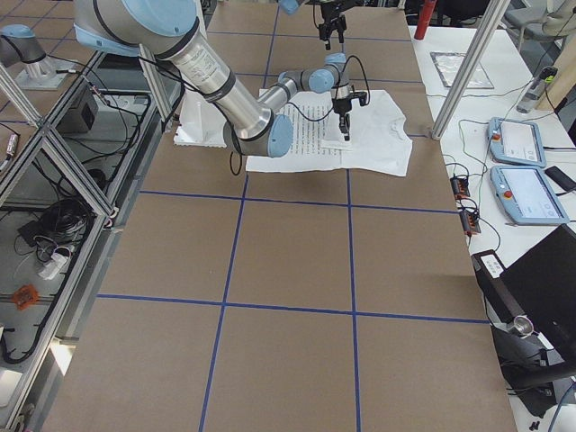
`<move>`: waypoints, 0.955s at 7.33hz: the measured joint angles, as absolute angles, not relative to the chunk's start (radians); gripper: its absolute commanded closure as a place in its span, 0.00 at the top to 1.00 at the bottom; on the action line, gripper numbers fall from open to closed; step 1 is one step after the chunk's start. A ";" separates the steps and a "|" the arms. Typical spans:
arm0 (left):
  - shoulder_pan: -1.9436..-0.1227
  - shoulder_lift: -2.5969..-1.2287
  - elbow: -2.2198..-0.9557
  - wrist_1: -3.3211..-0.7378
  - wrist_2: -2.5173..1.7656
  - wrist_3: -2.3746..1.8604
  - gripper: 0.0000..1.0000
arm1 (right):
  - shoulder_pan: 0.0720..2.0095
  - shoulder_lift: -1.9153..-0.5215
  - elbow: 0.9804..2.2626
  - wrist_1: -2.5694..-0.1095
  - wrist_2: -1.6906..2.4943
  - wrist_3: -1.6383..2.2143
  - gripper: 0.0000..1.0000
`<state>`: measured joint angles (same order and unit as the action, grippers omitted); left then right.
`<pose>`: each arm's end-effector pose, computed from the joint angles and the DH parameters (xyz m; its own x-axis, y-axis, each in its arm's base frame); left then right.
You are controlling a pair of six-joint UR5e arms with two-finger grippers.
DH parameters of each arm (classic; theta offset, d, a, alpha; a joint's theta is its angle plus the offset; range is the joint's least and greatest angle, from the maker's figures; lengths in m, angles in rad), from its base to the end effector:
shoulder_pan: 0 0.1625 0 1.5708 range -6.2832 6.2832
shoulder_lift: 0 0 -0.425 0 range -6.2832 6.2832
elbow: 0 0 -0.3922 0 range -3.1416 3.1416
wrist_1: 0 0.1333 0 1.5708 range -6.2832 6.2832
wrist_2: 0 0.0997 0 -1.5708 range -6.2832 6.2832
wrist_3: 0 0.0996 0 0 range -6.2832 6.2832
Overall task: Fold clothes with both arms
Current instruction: 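Move both grippers down to the shirt's hem corners nearest the robot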
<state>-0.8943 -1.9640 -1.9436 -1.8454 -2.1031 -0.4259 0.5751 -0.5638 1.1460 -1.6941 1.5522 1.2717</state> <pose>0.2923 -0.4962 0.2406 0.4930 0.6393 -0.5901 -0.1240 0.7230 0.6796 -0.6148 -0.5596 0.2191 0.8812 0.2201 0.4184 -0.3046 0.9412 0.1465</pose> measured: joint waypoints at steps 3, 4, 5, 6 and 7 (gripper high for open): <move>-0.894 -1.964 -1.943 -1.845 -2.103 -0.426 1.00 | 0.590 -0.670 1.249 -1.719 1.547 1.226 0.00; -0.894 -1.964 -1.942 -1.845 -2.103 -0.426 1.00 | 0.592 -0.693 1.271 -1.720 1.546 1.213 0.00; -0.894 -1.964 -1.941 -1.845 -2.103 -0.426 1.00 | 0.594 -0.717 1.295 -1.721 1.546 1.206 0.01; -0.894 -1.964 -1.941 -1.845 -2.103 -0.426 1.00 | 0.594 -0.741 1.321 -1.721 1.546 1.203 0.99; -0.894 -1.964 -1.941 -1.845 -2.103 -0.426 1.00 | 0.594 -0.762 1.344 -1.721 1.546 1.202 1.00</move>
